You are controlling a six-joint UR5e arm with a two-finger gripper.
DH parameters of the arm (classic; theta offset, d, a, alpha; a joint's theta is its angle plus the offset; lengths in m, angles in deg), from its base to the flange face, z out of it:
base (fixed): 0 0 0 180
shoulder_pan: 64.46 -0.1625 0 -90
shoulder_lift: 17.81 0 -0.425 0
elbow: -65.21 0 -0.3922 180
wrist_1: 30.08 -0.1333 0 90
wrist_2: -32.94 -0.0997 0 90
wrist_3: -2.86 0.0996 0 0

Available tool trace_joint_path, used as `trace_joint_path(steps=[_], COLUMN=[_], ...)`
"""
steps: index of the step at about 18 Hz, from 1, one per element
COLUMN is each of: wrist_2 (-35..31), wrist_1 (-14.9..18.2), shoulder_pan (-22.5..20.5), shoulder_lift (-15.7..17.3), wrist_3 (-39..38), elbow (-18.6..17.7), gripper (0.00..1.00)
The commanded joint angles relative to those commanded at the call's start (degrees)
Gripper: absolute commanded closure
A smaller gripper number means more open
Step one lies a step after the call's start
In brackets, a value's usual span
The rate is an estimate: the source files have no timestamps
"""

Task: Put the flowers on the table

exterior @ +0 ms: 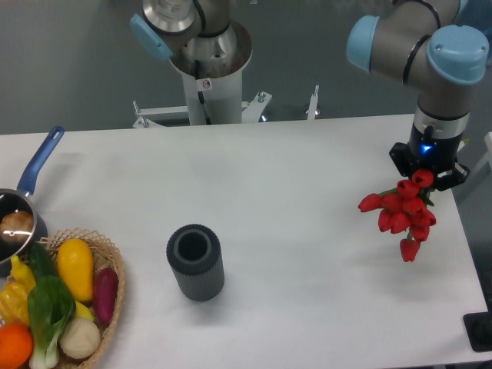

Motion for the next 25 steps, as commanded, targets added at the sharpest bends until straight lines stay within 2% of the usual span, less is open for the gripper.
trace_joint_path(steps=[4,9,11,17,20,21,23,24,25], wrist_2=[-1.1,-6.5,-6.6,-6.7,-6.3,-6.3,-6.2,-6.1,-6.0], wrist_1=[0.3,-0.4,-0.4,-0.5,-0.4,-0.4,-0.6,-1.0,-1.7], shoulder_pan=[2.0,10.3,10.8,12.8,13.6,13.7,13.7,13.7,13.7], shoulder_lift=[0.1,-1.0,-1.4,-1.0,-1.1,-1.1,-1.1,-1.1,-1.1], wrist_3=[-1.4,-9.2,-12.5,-13.0,-13.1,-13.1,-14.2,-15.3,-15.6], elbow=[-0.5,-2.1,-2.8,-5.6,-5.7,-5.7,-6.5,-6.9,-7.1], gripper=[1.0,1.0,1.0,1.0,0.81,0.66,0.46,0.05,0.0])
